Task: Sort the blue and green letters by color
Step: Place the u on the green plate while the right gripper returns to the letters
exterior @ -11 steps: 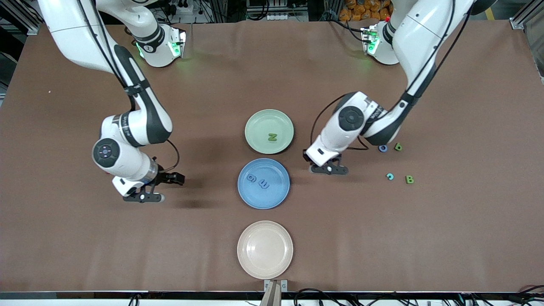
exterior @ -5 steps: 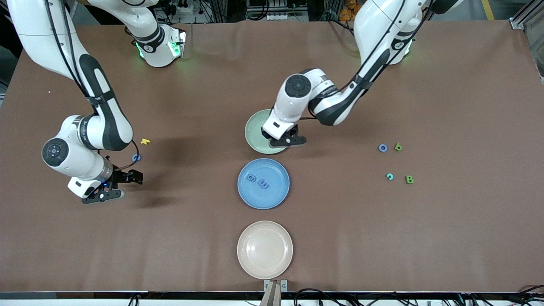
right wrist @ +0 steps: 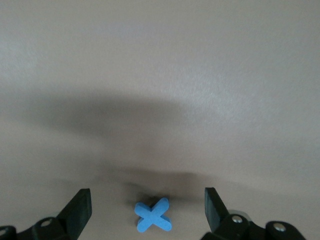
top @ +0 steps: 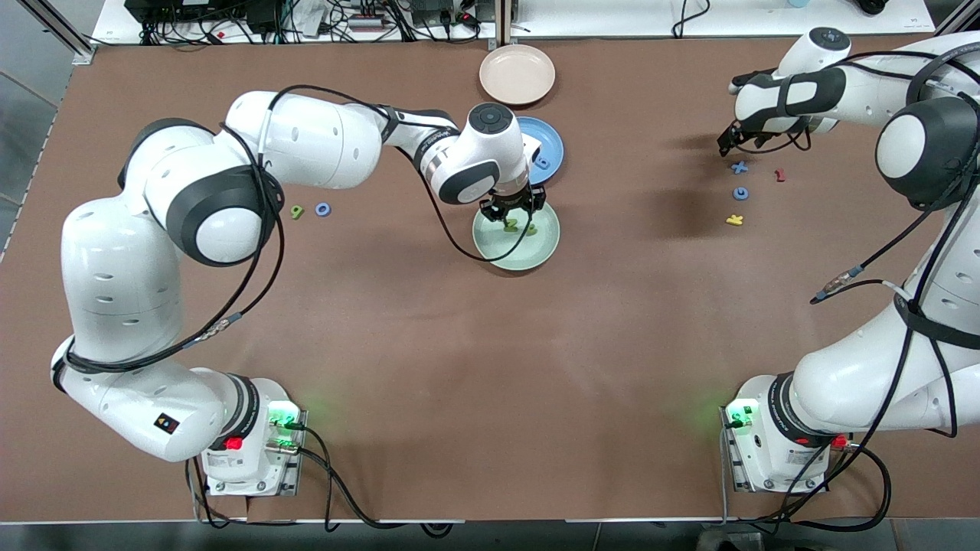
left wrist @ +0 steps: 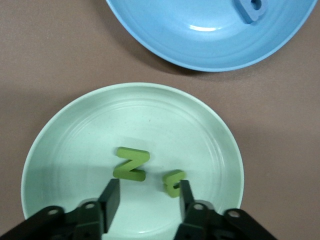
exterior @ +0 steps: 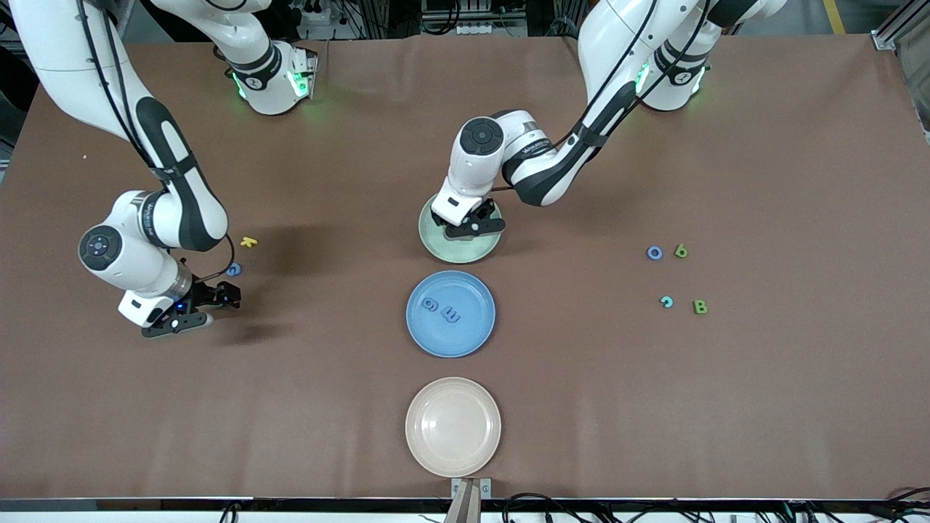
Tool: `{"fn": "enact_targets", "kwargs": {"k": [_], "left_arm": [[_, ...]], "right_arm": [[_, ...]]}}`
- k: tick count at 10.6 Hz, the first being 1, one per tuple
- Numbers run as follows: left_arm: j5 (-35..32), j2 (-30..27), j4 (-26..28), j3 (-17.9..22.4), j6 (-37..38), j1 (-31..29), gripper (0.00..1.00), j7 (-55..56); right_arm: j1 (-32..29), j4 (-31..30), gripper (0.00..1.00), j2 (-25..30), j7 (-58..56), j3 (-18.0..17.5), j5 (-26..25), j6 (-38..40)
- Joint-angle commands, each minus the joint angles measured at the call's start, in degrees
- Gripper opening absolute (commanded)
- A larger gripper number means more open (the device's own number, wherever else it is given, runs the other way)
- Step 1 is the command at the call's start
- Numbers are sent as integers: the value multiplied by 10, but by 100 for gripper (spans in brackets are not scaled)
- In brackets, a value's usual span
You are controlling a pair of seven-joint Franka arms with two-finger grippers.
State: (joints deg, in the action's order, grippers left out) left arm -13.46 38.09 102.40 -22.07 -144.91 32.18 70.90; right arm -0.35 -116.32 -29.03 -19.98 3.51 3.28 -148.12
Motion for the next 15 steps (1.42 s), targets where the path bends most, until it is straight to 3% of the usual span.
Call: {"fn": "enact_targets", "kwargs": {"k": [1,3,4,5,7,10,12,15], "left_arm": [[-11,-1,-13,19,10,14,100,20],[-32,-22,-13,33,57,9,100,14],[-76,-38,-12,34,92,-4,100,6],[-84,-56,-11,34,123,-20,100,-3],[-86,-83,-9,31,171,-73,100,-45],[-81,-129,9,29,203,-143,100,-69],[-81,-155,31,28,203,-199,100,-128],[-79,-167,56,27,203,-268,100,-211]], "right_arm": [[-20,-46,100,7,-9,-6,-24,-53],[-22,-51,100,7,-9,-6,-24,-55],[-22,-51,84,6,-11,-6,-25,-56],[-22,-51,62,5,-12,-6,-26,-58],[-19,-51,31,-5,-11,-6,-26,-78],[-17,-50,9,-4,-8,-7,-25,-75],[-17,-47,3,-3,-4,-9,-23,-72],[-16,-44,4,-2,-2,-9,-22,-70]]}}
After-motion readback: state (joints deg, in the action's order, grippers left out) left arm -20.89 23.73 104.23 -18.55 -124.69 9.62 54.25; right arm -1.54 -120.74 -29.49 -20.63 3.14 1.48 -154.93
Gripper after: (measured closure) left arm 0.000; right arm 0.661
